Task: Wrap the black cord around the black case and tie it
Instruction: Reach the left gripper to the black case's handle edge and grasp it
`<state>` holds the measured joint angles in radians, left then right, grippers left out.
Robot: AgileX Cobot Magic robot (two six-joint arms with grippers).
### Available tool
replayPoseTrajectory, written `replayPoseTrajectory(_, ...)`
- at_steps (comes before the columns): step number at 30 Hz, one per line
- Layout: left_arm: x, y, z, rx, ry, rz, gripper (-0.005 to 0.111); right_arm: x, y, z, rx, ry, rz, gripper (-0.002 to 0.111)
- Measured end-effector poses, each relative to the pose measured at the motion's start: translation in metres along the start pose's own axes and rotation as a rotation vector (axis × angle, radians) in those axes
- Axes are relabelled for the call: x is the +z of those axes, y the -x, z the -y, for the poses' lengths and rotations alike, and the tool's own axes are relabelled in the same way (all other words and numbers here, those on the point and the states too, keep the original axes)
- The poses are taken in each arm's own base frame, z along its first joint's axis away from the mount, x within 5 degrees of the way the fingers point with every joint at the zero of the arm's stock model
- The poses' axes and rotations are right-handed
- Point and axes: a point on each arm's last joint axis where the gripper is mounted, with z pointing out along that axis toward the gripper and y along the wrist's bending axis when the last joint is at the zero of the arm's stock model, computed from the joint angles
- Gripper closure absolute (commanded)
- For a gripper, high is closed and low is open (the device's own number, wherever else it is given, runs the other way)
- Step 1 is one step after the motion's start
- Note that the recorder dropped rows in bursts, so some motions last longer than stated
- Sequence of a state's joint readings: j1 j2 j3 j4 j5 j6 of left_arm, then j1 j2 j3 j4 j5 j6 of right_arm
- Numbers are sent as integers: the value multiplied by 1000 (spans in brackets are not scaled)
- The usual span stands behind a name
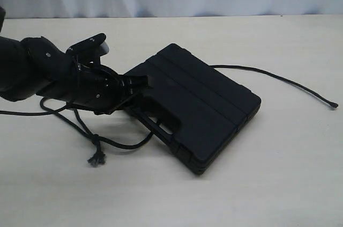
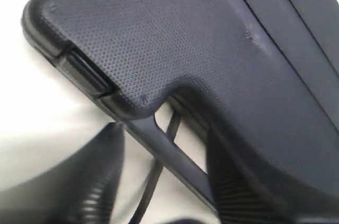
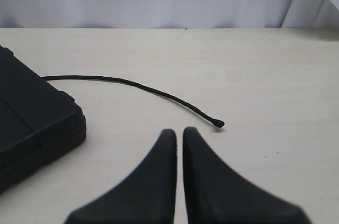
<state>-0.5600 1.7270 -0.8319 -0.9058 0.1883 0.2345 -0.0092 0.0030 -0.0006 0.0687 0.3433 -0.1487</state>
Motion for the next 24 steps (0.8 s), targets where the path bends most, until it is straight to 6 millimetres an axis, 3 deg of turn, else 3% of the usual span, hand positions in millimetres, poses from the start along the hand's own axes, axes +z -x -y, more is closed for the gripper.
replayPoseTrajectory(5,2,-2,0,-10,-2,-17,50,0,0,0,0,0,0,104)
replayPoseTrajectory(17,35,-22,1,-225,39,-36,51,0,0,0,2,0,0,104)
replayPoseTrajectory(22,38,-18,-2,-302,62,17,74,0,0,0,2,0,0,104)
replayPoseTrajectory(24,37,-16,-3,-312,70,39,74,0,0,0,2,0,0,104)
